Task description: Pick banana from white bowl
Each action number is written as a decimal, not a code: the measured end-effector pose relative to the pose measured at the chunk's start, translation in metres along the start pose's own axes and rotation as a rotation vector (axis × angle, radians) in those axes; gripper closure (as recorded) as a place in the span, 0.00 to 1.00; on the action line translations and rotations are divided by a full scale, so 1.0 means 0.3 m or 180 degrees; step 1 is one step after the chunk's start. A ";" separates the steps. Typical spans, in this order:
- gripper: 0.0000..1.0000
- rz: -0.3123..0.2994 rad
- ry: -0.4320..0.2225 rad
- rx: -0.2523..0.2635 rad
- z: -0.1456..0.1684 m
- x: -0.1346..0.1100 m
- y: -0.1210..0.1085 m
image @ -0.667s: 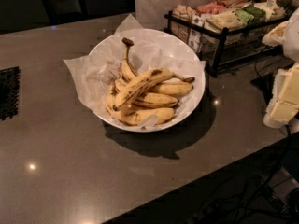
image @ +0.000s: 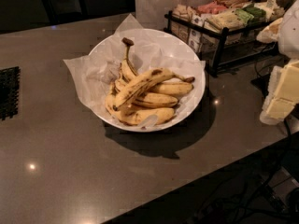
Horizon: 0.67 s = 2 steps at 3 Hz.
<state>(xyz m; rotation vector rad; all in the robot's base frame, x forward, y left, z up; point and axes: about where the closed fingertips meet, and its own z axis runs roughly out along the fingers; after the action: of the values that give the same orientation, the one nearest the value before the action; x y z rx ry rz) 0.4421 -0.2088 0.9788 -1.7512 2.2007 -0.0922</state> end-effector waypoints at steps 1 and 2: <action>0.00 -0.0275 -0.0139 -0.0096 0.019 -0.088 -0.022; 0.00 -0.0510 -0.0313 -0.0217 0.053 -0.175 -0.051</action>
Offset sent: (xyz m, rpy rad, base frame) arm 0.0444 0.0744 -0.0058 0.1007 0.0577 0.3000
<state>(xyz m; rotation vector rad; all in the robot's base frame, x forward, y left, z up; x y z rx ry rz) 0.4712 -0.1597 0.9787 -1.9242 2.0149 0.0317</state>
